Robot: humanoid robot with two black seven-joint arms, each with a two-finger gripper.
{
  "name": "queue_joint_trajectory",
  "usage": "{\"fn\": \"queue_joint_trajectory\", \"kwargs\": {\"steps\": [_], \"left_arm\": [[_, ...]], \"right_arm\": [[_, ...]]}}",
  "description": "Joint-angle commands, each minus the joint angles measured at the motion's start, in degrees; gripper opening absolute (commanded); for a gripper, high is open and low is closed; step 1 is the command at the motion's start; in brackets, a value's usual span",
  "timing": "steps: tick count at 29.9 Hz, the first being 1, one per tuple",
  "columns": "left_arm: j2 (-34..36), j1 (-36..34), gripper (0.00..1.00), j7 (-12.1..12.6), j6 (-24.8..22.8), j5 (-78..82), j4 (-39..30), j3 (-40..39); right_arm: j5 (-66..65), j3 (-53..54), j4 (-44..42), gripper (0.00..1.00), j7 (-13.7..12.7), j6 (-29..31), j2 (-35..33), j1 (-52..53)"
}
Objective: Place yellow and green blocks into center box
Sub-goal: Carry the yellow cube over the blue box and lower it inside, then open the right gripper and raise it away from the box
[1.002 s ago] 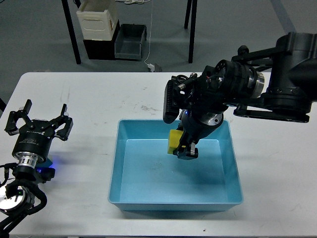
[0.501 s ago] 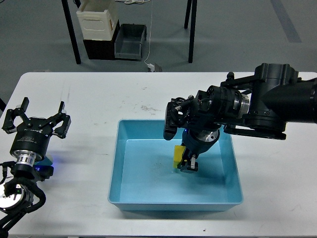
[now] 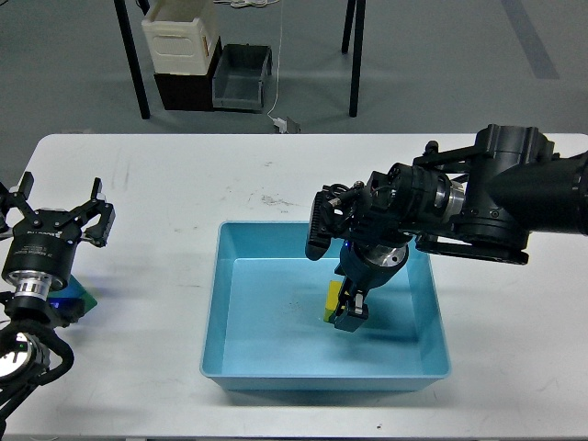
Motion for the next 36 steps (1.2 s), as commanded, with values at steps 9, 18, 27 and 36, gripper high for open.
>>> {"fn": "queue_joint_trajectory", "kwargs": {"steps": [9, 18, 27, 36], "left_arm": [[12.1, -8.8, 1.00, 0.0, 0.0, 26.1, 2.3, 0.7], [11.8, -16.2, 1.00, 0.0, 1.2, 42.0, 16.6, 1.9], [12.5, -21.4, 0.99, 0.0, 1.1, 73.1, 18.8, 2.7], [15.8, -25.9, 0.94, 0.0, 4.0, 101.8, 17.3, 2.7]], "right_arm": [[0.8, 23.1, -0.3, 0.97, 0.0, 0.0, -5.9, 0.5], [1.1, 36.6, -0.3, 0.97, 0.0, -9.8, -8.3, -6.6], [1.1, 43.1, -0.3, 0.97, 0.0, -27.6, -9.0, -17.8], [6.0, 58.8, 0.0, 0.98, 0.0, -36.0, -9.0, -36.0]]}}
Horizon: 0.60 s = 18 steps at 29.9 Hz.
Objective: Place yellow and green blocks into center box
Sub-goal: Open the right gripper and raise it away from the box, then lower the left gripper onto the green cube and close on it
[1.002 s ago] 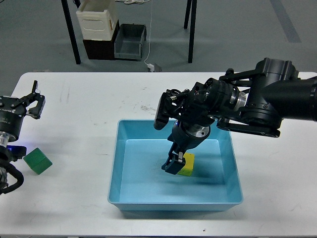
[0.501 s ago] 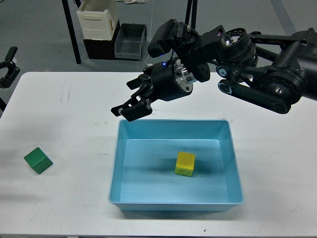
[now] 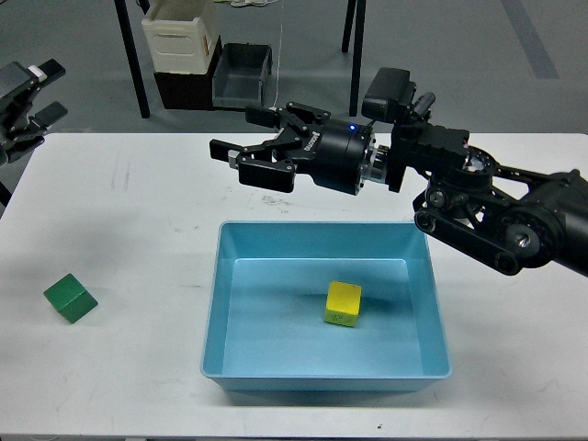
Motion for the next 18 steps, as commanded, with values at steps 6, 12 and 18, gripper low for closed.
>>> {"fn": "queue_joint_trajectory", "kwargs": {"steps": [6, 12, 18], "left_arm": [[6.4, -1.6, 0.94, 0.0, -0.5, 7.0, -8.2, 0.4], [7.6, -1.1, 0.97, 0.0, -1.3, 17.5, -15.8, 1.3], [7.8, -4.3, 1.00, 0.0, -1.6, 28.8, -21.1, 11.2]], "right_arm": [[16.2, 23.0, 8.2, 1.00, -9.5, 2.8, -0.8, -11.7], [24.8, 38.1, 17.2, 1.00, -10.0, 11.6, -4.6, -22.5], [28.7, 51.2, 23.7, 1.00, -10.0, 18.6, -5.1, -36.2]]}}
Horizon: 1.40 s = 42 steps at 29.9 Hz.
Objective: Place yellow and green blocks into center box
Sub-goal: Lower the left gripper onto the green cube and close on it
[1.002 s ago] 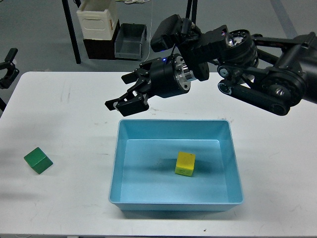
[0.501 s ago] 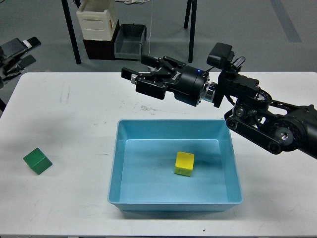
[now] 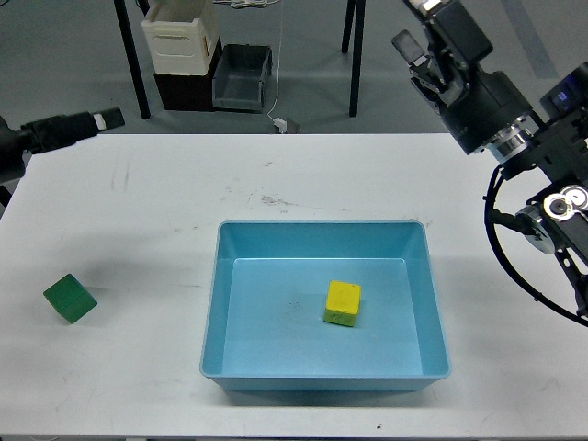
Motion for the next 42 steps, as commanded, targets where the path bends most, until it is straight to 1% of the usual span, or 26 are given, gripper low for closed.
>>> {"fn": "queue_joint_trajectory", "kwargs": {"steps": [1, 4, 7, 13, 18, 22, 27, 33, 36, 40, 42], "left_arm": [[0.2, -2.8, 1.00, 0.0, -0.5, 6.5, -3.1, 6.4], [0.9, -5.8, 1.00, 0.0, -2.0, 11.0, -5.6, 11.7], [1.3, -9.6, 1.00, 0.0, -2.2, 17.1, -7.2, 18.0], [0.9, -18.5, 1.00, 0.0, -2.2, 23.1, -6.5, 31.5], [0.8, -22.2, 1.00, 0.0, -2.2, 27.4, -3.5, 38.3], [0.8, -22.3, 1.00, 0.0, -2.2, 32.8, -1.7, 39.7], [1.4, -22.3, 1.00, 0.0, -2.2, 33.8, -0.9, 41.6], [1.6, -22.0, 1.00, 0.0, -2.2, 33.5, -0.2, 42.0], [1.6, -21.7, 1.00, 0.0, -2.2, 33.5, 1.2, 42.3], [1.5, -21.9, 1.00, 0.0, -2.2, 33.6, 4.0, 45.3], [1.5, -21.8, 1.00, 0.0, -2.2, 33.4, 4.2, 45.6]], "right_arm": [[2.5, 7.8, 4.2, 1.00, 0.0, 3.9, -0.3, -8.8], [4.7, 12.3, 6.2, 1.00, 0.0, 5.3, -0.3, -15.0], [5.6, 14.3, 6.4, 1.00, 0.2, 5.6, -0.3, -18.6], [5.7, 18.8, 6.4, 1.00, 0.7, 5.6, -0.3, -24.8], [6.9, 20.3, 6.5, 1.00, 1.1, 5.6, -0.3, -28.3], [6.9, 20.4, 6.7, 1.00, 2.1, 5.6, -0.3, -29.8], [6.9, 20.5, 6.7, 1.00, 2.1, 5.6, -0.3, -30.6], [6.9, 20.5, 6.7, 1.00, 2.2, 5.6, -0.2, -30.8], [6.9, 20.5, 6.7, 1.00, 2.1, 5.6, -0.2, -31.2], [6.9, 20.5, 6.7, 1.00, 2.2, 5.6, -0.2, -31.2], [6.9, 20.5, 6.7, 1.00, 2.2, 5.6, -0.2, -31.2]]}}
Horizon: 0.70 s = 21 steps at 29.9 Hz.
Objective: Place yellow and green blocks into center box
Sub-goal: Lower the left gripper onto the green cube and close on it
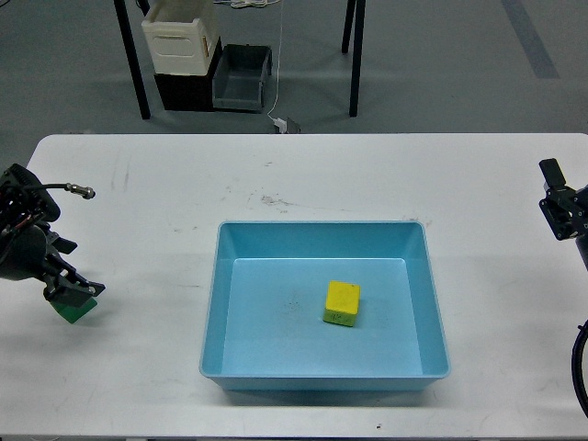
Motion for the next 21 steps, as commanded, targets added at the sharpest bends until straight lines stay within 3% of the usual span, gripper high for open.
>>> {"fn": "queue_joint_trajectory", "kwargs": {"steps": [1, 21], "left_arm": [[-0.1, 0.1, 1.00, 0.0, 0.0, 0.0, 1.0, 1.0], [-0.8, 2.0, 0.98, 0.0, 0.0, -3.2, 3.7, 1.4]], "right_arm": [[0.0, 0.0, 0.0, 1.00, 0.0, 0.0, 0.0, 0.0], [0.0, -0.1, 0.0, 1.00, 0.0, -0.1, 0.1, -0.5]]}}
